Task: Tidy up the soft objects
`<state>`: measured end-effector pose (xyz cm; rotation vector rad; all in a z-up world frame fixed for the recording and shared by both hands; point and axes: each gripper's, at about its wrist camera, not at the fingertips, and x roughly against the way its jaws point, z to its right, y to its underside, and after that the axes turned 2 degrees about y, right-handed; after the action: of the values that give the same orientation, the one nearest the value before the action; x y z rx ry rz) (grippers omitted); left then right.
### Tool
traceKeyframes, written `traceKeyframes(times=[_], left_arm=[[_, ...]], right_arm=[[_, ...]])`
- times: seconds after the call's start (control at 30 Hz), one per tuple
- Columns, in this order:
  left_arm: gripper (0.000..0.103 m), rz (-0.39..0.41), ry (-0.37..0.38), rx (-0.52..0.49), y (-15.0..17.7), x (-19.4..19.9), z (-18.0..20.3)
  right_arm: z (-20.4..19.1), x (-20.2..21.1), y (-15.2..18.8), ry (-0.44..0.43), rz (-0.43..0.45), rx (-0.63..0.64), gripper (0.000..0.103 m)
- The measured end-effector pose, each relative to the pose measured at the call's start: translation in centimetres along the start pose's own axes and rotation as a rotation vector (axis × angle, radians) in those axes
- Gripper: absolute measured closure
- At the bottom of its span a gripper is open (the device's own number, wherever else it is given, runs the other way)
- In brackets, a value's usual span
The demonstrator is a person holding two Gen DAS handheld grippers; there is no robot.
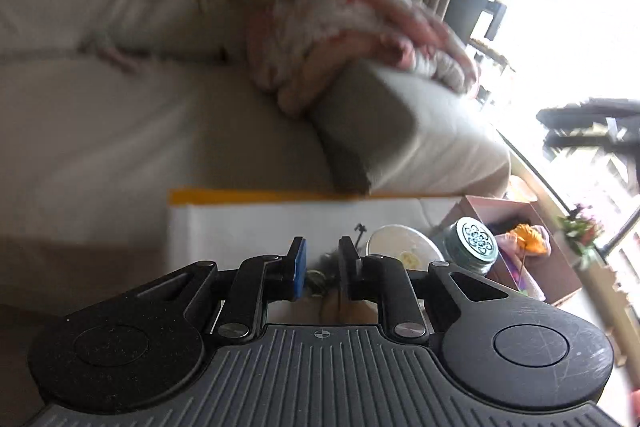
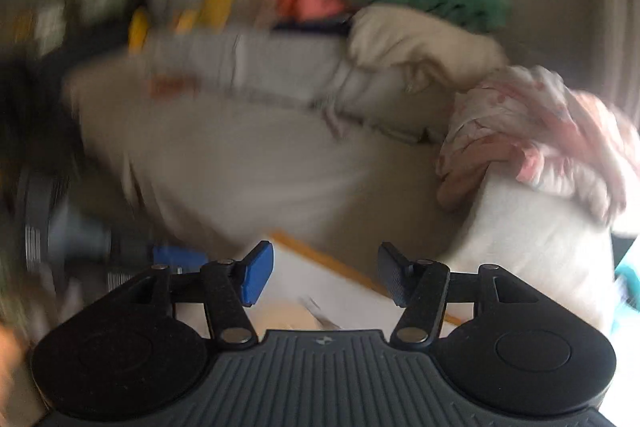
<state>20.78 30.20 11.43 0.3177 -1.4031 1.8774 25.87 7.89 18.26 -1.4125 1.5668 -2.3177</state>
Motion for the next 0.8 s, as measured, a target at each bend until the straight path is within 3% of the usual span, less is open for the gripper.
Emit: traceKeyframes(times=[0.07,0.13,0.23,0.4,0.63,0.67,0.7,0.8], left_arm=[[0.084,-0.022,0.041,0.04,-0.2,-2.1,-0.8],[0.084,-0.059,0.103,0.081,-0.1,-4.4,-1.2],[0.084,-0.097,0.132,0.116,-0.2,-6.6,-2.1],[0.084,-0.106,0.159,0.127,-0.5,-8.9,-2.9],[0.084,-0.109,0.158,0.172,-0.9,-10.2,-4.4],[0.084,-0.101,0.16,0.178,-1.0,-10.3,-4.7],[0.084,-0.093,0.16,0.183,-1.1,-10.3,-5.0],[0.084,-0.076,0.162,0.193,-1.4,-10.3,-5.6]], right_arm=[[-0.2,-2.2,1.9,-0.015,-0.093,0.074,0.05],[-0.1,-4.5,3.3,-0.033,-0.183,0.083,0.067],[0.4,-7.0,4.2,-0.084,-0.247,0.101,0.067],[-1.4,-11.7,5.7,-0.143,-0.331,0.257,0.066],[-3.6,-16.1,8.0,-0.165,-0.387,0.405,0.069],[-3.6,-16.5,8.0,-0.169,-0.401,0.396,0.074],[-3.2,-17.2,8.0,-0.167,-0.411,0.38,0.089],[-0.5,-17.2,6.5,-0.133,-0.362,0.279,0.094]])
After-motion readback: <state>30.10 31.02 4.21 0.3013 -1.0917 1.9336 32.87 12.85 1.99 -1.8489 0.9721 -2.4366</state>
